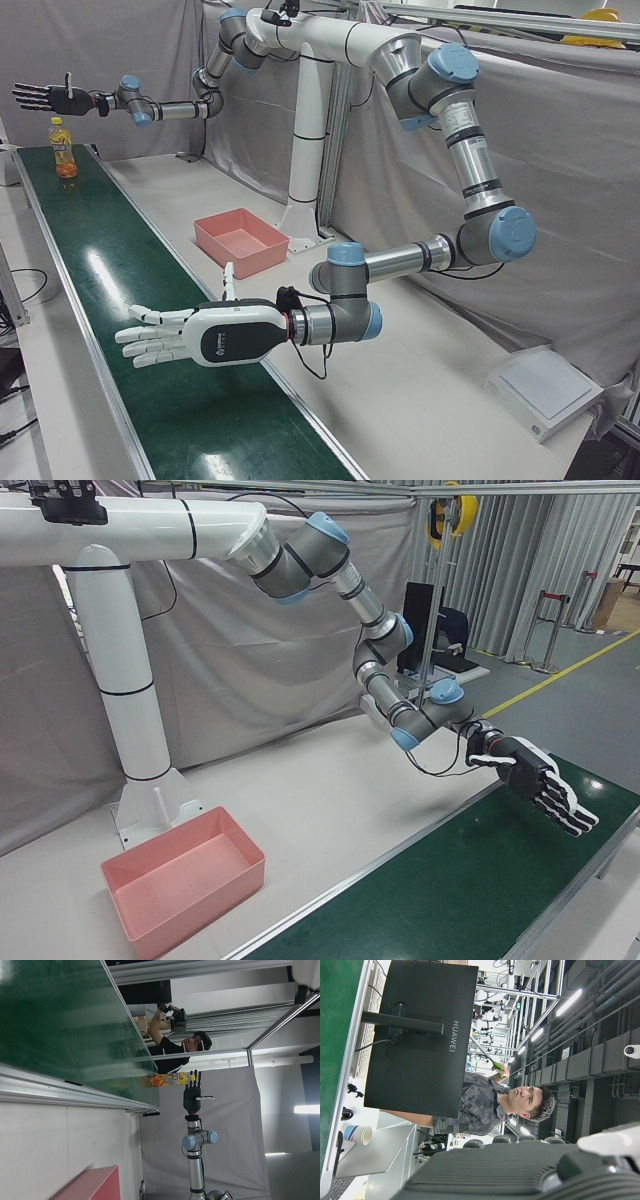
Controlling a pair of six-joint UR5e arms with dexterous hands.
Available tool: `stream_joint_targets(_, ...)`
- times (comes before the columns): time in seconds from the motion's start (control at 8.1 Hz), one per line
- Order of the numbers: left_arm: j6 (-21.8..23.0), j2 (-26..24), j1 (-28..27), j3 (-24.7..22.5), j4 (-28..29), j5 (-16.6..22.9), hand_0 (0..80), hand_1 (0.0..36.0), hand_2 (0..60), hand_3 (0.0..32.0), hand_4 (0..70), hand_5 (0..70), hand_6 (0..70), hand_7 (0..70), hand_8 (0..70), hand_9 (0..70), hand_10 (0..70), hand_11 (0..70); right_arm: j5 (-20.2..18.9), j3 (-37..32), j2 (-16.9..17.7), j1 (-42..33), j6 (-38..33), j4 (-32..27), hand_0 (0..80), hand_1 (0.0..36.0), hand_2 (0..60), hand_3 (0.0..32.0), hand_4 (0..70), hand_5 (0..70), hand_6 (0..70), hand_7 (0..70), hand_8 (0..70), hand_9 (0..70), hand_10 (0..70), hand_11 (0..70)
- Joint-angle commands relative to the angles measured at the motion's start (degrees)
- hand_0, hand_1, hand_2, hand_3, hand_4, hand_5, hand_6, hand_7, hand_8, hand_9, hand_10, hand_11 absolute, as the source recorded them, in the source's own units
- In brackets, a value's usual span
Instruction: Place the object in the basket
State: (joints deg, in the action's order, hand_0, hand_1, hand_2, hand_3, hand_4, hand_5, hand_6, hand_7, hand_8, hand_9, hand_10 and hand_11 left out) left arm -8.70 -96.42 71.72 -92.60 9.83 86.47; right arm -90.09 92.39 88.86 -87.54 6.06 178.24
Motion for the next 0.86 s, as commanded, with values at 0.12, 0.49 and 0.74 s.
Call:
stream_joint_targets(0.12,-0.4,0.0,-0.1,-0.3,-5.0,0.0,59.5,10.3,0.0,0.0,0.3,25.2,0.0,0.0,0.0,0.0,0.0,0.0,0.0,0.0,0.0,0.0,-0.1,0.0,0.0,0.0,0.0,0.0,0.0,0.0,0.0,0.0,0.0,0.0,0.0,0.0)
stream_joint_targets(0.49,-0.4,-0.1,0.0,-0.6,-5.1,-0.1,62.1,11.9,0.0,0.0,0.0,24.7,0.0,0.0,0.0,0.0,0.0,0.0,0.0,0.0,0.0,0.0,0.0,0.0,0.0,0.0,0.0,0.0,0.0,0.0,0.0,0.0,0.0,0.0,0.0,0.0)
stream_joint_targets(0.74,-0.4,-0.1,0.0,-0.8,-5.0,-0.1,61.3,11.5,0.0,0.0,0.0,21.9,0.0,0.0,0.0,0.0,0.0,0.0,0.0,0.0,0.0,0.0,0.0,0.0,0.0,0.0,0.0,0.0,0.0,0.0,0.0,0.0,0.0,0.0,0.0,0.0)
